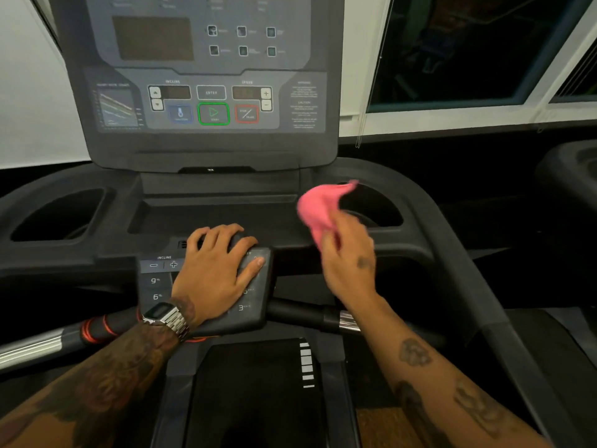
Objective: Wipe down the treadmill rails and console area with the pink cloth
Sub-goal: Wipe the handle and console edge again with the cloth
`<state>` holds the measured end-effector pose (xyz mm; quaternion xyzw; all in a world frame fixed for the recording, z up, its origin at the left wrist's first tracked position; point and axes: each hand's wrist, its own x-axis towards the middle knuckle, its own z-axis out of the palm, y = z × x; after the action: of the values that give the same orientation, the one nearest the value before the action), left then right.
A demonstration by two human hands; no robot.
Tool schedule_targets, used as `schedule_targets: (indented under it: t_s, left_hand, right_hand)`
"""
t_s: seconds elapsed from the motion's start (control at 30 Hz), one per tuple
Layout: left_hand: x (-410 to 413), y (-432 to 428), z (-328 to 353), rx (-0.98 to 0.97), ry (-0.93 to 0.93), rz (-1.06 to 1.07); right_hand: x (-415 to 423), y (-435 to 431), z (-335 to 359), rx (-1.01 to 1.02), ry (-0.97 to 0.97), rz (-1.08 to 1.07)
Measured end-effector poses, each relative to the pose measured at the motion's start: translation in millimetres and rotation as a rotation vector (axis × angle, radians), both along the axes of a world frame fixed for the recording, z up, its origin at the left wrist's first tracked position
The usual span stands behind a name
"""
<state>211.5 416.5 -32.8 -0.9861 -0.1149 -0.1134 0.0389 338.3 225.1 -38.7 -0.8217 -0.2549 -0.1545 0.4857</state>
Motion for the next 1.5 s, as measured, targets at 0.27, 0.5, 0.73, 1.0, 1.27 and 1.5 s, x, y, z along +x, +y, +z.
schedule_targets:
  t_s: [0.27, 0.5, 0.73, 1.0, 1.27, 1.5]
  left_hand:
    - [0.6, 1.0, -1.3, -0.001, -0.013, -0.01]
    - [1.2, 2.6, -2.6, 0.005, -0.003, -0.003]
    - [0.2, 4.6, -2.4, -0.018, -0.022, -0.029]
    - [11.6, 1.5, 0.1, -0.173, -0.084, -0.011]
    - [52.1, -115.9, -5.5, -0.251, 0.016, -0.452]
    - [62.6, -181.4, -45.8, -0.358, 0.305, -0.543]
  right_hand:
    - [62.4, 27.3, -21.6, -0.514, -0.073, 0.319]
    - [84.7, 66.7, -2.9, -0.841, 0.212, 0.145]
    - [53.9, 29.0, -5.7, -0.54, 0.184, 0.196]
    - [41.7, -68.7, 41.2, -0.317, 0.356, 0.16]
    - [34.2, -193.1, -2.2, -0.626, 0.169, -0.185]
    - [-27.1, -220.4, -21.3, -0.637, 0.117, -0.291]
